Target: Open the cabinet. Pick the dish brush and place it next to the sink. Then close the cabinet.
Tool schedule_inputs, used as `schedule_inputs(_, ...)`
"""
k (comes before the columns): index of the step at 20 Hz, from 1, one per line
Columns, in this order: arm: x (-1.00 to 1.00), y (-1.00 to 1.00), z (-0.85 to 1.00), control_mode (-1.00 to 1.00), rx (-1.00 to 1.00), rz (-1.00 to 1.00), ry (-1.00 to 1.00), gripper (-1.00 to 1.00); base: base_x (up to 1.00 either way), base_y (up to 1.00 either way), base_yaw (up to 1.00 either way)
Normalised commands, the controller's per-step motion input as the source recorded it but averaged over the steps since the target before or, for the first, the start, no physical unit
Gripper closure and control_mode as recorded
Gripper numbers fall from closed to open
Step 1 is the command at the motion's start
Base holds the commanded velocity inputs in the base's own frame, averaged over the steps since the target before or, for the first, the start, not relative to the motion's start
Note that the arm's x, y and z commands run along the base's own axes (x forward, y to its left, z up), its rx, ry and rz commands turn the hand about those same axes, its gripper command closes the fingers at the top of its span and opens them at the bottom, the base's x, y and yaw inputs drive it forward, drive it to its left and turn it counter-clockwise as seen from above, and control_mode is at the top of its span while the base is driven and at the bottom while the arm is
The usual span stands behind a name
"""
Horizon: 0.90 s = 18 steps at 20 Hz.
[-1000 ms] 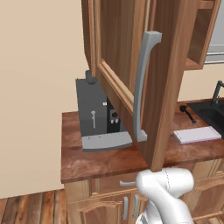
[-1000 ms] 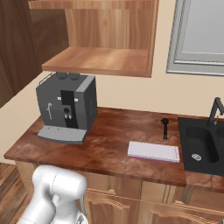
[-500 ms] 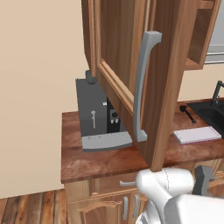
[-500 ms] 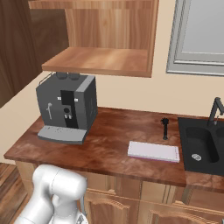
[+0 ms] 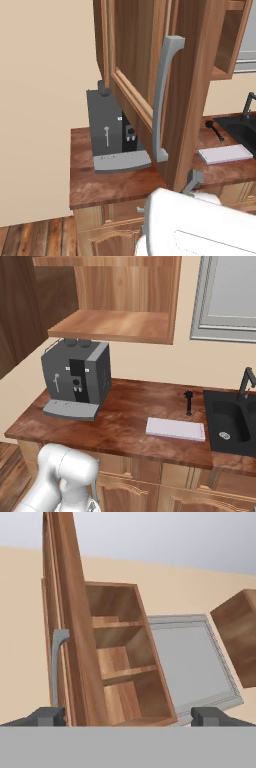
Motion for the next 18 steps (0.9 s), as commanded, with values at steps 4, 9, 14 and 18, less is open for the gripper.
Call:
schedule_inputs(4,0.18,0.3,-0.09,-1.0,0.0,-0.05,0.01,-1.0,0.0,0.0,0.0)
schedule_inputs(9,0.23,0.13,-0.29,-1.0,-0.01,-0.04,0.15,-1.0,0.0,0.0,0.0)
schedule_inputs(14,0.43,0.07,-0.4,-1.0,-0.03,-0.02,0.17,-1.0,0.0,0.0,0.0)
schedule_inputs(18,0.41,0.08,-0.22,-1.0,-0.02,0.0,0.12,-1.0,0.0,0.0,0.0)
